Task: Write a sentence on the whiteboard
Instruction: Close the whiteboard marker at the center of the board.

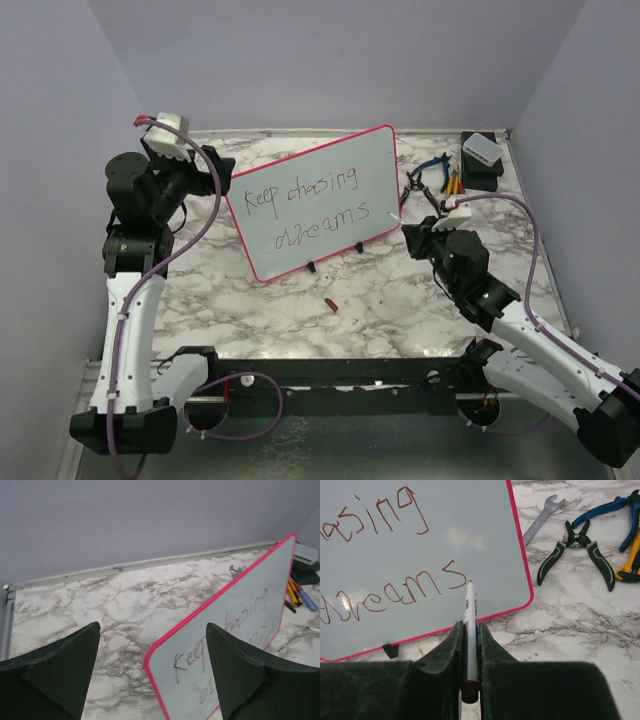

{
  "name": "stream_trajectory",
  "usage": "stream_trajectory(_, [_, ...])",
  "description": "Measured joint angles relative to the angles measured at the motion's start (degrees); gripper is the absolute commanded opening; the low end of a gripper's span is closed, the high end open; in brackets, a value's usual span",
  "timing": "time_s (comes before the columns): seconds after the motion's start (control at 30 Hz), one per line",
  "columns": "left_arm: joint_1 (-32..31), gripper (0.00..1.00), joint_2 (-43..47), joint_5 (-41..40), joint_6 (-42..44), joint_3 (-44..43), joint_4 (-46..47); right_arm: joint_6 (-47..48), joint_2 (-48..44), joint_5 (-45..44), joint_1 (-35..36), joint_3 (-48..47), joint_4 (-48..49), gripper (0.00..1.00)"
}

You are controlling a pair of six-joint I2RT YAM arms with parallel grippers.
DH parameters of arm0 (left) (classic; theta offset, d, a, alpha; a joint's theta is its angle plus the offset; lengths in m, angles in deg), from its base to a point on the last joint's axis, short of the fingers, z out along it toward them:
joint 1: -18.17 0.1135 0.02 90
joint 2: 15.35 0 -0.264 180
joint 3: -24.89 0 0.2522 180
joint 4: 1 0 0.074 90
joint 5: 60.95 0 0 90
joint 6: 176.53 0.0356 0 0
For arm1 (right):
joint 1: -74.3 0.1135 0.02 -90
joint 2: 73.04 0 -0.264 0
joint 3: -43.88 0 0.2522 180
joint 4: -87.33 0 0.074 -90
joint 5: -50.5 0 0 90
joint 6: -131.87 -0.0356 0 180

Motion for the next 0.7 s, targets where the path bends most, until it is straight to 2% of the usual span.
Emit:
stream_trajectory(0.07, [-4.85,0.82,-1.03,-2.58,1.7,-4.33,-1.77,0.44,-0.46,0.24,0.0,0.0,-0.66,0.0])
stream_trajectory(0.23, [-25.57,0.81,-4.52,-8.7,6.03,-11.43,-7.45,1.46,-1.2,1.68,0.0,-0.61,-5.01,0.01])
stream_trajectory(0.33, [-40.76,0.82,-7.91,-13.66,8.2,-10.29,-9.97,1.57,-2.38,2.8,0.0,-1.57,-8.7,0.01])
stream_trajectory(0.43, [-53.99,0.81,-11.63,-15.69,9.92,-4.52,-12.0,1.14,-4.46,3.26,0.0,-1.81,-11.74,0.01])
stream_trajectory(0.5, [-58.99,0.81,-13.94,-15.45,10.25,-0.09,-13.73,0.68,-5.95,3.82,0.0,-1.81,-13.53,0.01])
stream_trajectory(0.57, [-61.11,0.8,-16.26,-14.86,10.19,4.55,-14.97,0.07,-7.1,4.37,0.0,-1.81,-14.93,0.01])
stream_trajectory(0.7, [-62.18,0.8,-19.04,-12.46,9.6,11.3,-15.76,-0.94,-8.2,4.87,-0.02,-1.81,-16.35,0.01])
